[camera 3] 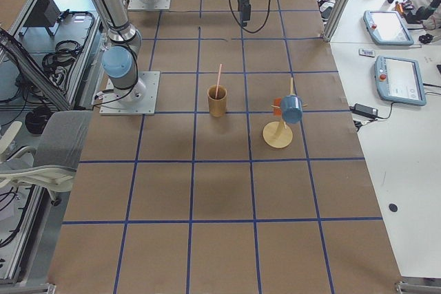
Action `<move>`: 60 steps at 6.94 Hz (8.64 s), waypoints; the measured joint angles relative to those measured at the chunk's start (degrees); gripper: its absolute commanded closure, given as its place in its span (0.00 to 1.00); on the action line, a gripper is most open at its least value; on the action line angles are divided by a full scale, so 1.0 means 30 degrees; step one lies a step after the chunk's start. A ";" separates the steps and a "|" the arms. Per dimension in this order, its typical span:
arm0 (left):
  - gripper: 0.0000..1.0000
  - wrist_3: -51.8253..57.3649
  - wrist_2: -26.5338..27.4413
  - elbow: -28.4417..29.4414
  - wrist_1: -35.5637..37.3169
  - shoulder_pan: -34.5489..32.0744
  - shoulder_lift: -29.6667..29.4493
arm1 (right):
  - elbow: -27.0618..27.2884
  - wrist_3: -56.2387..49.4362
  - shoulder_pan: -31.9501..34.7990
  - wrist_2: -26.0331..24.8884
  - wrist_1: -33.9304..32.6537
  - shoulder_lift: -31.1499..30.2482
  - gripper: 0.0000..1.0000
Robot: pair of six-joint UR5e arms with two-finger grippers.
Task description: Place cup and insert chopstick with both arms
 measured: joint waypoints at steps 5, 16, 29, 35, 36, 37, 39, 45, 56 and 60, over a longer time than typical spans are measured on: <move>0.00 -0.0019 0.0011 -0.0001 -0.0008 -0.0003 0.0178 | 0.0123 0.0009 -0.0021 0.0016 -0.0087 0.0016 0.00; 0.00 -0.0023 -0.0001 -0.0032 -0.0041 -0.0003 0.0299 | 0.0738 -0.0042 -0.0009 0.0778 -0.1716 0.0037 0.00; 1.00 0.8670 0.2038 -1.1729 1.0275 0.5760 -0.0327 | 0.0805 0.0060 0.0067 0.0745 -0.1341 0.0010 0.00; 1.00 0.4988 0.1838 -1.0251 1.1785 0.4237 -0.0885 | 0.0854 0.0097 0.0067 0.0738 -0.1306 -0.0040 0.00; 1.00 0.2341 0.1569 -0.9290 1.1365 0.2604 -0.1098 | 0.0863 0.0103 0.0067 0.0746 -0.1304 -0.0037 0.00; 1.00 -0.0766 0.0924 -0.8003 1.0658 0.0723 -0.1576 | 0.0869 0.0113 0.0067 0.0747 -0.1295 -0.0016 0.00; 1.00 -0.5671 -0.1095 -0.5569 1.0021 -0.2277 -0.3019 | 0.0873 0.0132 0.0067 0.0736 -0.1330 0.0021 0.00; 0.01 -0.8167 -0.3533 -0.4240 1.0252 -0.7342 -0.6477 | 0.0901 0.0136 0.0065 0.0585 -0.1296 0.0028 0.00; 0.00 -0.1156 -0.0382 -0.0820 0.1129 -0.0428 0.0304 | 0.1099 -0.4101 -0.0262 -0.1055 -0.1296 -0.0067 0.00; 0.00 -0.0975 -0.0315 -0.0890 0.1016 -0.0264 0.0420 | 0.3476 -1.6419 -0.3768 -0.1341 -0.1403 -0.0895 0.01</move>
